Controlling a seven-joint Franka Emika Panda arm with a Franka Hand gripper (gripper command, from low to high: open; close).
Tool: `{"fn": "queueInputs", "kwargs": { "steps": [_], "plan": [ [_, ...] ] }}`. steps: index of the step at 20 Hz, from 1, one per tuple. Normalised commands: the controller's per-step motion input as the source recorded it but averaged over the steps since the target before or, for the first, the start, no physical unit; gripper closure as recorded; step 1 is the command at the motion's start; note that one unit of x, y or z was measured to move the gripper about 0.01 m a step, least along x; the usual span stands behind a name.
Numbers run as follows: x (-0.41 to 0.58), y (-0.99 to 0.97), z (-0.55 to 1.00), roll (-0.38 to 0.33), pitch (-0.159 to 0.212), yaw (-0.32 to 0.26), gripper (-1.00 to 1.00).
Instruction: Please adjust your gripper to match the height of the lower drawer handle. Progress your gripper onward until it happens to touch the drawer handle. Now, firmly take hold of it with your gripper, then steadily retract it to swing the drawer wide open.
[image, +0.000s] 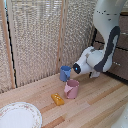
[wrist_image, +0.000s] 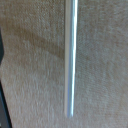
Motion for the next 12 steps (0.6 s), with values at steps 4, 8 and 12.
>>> {"fn": "queueInputs", "kwargs": {
  "steps": [4, 8, 12],
  "plan": [
    [0.104, -0.51, 0.16, 0.185, 0.003, 0.13, -1.0],
    [0.113, -0.29, 0.07, 0.124, 0.017, 0.19, 1.0],
    [0.024, -0.24, 0.04, 0.044, 0.012, 0.221, 1.0]
  ]
}}
